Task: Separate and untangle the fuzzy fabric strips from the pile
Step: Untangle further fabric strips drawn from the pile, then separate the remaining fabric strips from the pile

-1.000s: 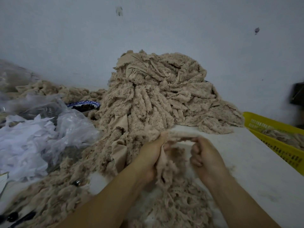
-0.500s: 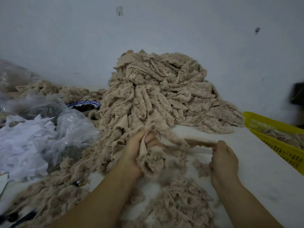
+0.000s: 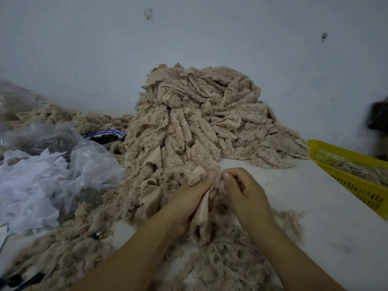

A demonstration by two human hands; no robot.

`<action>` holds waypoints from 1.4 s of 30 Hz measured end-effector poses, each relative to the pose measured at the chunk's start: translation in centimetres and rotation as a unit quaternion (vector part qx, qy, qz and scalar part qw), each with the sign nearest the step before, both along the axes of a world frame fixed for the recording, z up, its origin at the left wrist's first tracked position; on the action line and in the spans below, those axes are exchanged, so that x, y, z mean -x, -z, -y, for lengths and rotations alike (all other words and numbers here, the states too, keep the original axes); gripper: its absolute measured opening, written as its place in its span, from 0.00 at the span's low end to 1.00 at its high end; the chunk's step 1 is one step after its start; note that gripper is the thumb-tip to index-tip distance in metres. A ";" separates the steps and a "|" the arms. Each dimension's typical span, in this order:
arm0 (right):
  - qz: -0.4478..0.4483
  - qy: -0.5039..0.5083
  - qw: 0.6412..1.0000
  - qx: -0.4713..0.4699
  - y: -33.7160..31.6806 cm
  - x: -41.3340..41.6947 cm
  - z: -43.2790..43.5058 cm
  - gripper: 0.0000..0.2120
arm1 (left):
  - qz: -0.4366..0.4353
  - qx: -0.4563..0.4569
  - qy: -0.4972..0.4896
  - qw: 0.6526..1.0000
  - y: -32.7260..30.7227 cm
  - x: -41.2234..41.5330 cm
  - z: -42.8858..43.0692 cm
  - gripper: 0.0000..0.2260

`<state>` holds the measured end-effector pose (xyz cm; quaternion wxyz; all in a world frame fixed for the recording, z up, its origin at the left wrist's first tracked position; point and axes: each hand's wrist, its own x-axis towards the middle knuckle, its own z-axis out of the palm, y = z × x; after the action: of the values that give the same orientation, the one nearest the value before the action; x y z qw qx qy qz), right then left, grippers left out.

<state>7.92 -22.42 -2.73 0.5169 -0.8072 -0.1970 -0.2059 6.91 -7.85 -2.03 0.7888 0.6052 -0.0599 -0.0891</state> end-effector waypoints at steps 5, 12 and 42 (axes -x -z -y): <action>-0.055 0.022 0.998 -0.023 0.1 -0.8 1.0 0.14 | 0.007 0.008 0.015 1.000 -0.2 -0.4 -0.1 0.16; -0.145 -0.006 0.985 -0.094 -0.6 -0.4 0.6 0.21 | -0.041 0.152 0.045 0.987 0.4 -1.3 -0.6 0.16; -0.195 0.008 0.952 -0.236 -0.1 -1.4 2.1 0.18 | -0.071 0.289 -0.124 0.947 -0.5 -2.6 -2.1 0.17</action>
<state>9.32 -24.50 -2.59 0.7189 -0.6885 -0.0317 -0.0898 9.51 -5.77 -1.54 0.9370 0.3458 0.0482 -0.0120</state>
